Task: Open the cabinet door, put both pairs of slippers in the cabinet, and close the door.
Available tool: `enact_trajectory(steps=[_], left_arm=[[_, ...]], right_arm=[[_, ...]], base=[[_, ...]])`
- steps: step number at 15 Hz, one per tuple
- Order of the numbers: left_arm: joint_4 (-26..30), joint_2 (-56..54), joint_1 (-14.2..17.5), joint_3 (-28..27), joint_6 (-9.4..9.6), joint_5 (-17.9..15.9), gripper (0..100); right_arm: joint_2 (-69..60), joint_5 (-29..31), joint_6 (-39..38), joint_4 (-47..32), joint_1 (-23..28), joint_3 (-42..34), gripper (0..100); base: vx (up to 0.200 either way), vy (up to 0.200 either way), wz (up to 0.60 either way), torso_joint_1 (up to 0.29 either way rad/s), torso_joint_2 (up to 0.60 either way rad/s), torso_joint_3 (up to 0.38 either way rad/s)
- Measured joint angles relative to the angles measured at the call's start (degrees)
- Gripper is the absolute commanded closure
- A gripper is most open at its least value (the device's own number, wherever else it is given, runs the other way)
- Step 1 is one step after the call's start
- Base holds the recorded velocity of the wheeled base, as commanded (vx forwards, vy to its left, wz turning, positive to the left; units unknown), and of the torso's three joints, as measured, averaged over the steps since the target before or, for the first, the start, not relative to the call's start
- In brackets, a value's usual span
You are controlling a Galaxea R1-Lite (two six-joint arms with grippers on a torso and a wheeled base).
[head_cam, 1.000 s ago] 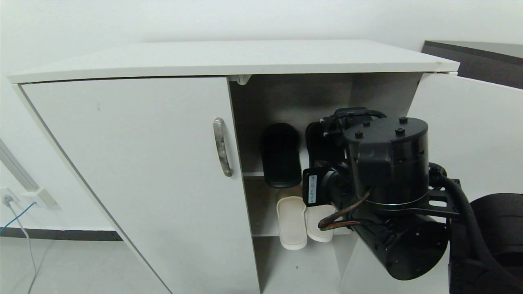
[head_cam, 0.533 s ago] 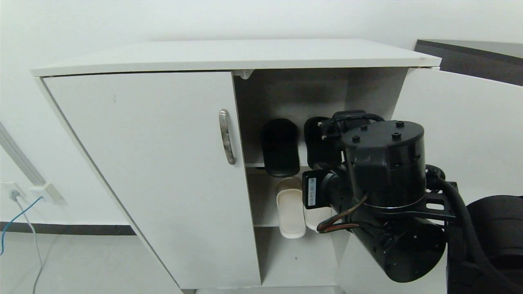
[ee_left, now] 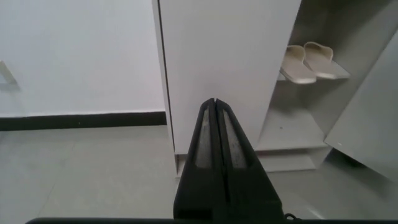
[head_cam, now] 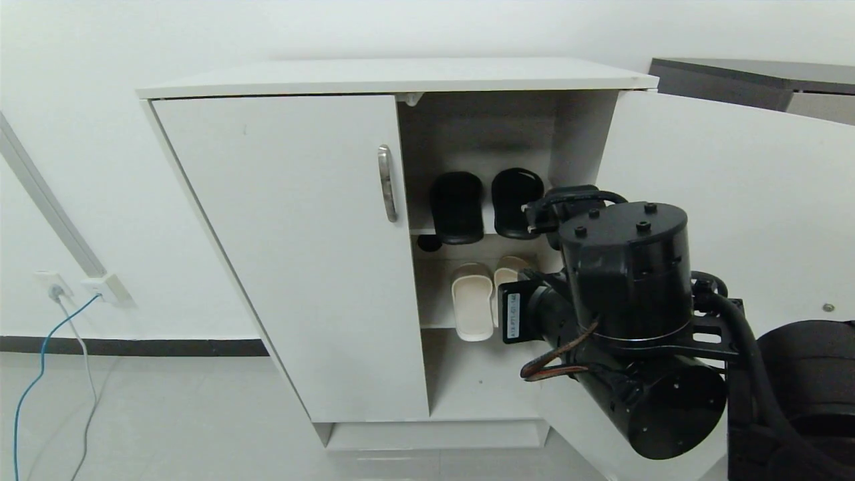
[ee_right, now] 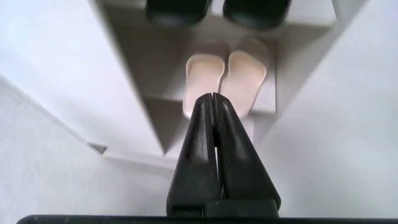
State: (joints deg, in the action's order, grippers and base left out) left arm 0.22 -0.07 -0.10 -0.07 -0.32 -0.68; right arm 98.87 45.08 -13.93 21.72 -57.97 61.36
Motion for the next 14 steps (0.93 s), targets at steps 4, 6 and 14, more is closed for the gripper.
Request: enact_trajectory(steps=[4,6,14], left_arm=[[-0.1,0.0,0.0,0.0,-0.11,0.0,100],[-0.1,0.0,0.0,0.0,-0.11,0.1,100],[-0.1,0.0,0.0,0.0,-0.17,0.1,100]], right_arm=[[0.0,-2.1,0.1,0.0,1.4,-1.5,100],[0.1,-2.2,0.1,0.0,1.6,-1.8,100],[0.9,-2.2,0.6,0.0,1.9,-2.0,100]], base=[[-0.150,0.000,0.00,0.003,0.00,0.001],[0.000,0.000,0.00,0.000,0.00,0.000],[0.000,0.000,0.00,0.000,0.00,0.000]])
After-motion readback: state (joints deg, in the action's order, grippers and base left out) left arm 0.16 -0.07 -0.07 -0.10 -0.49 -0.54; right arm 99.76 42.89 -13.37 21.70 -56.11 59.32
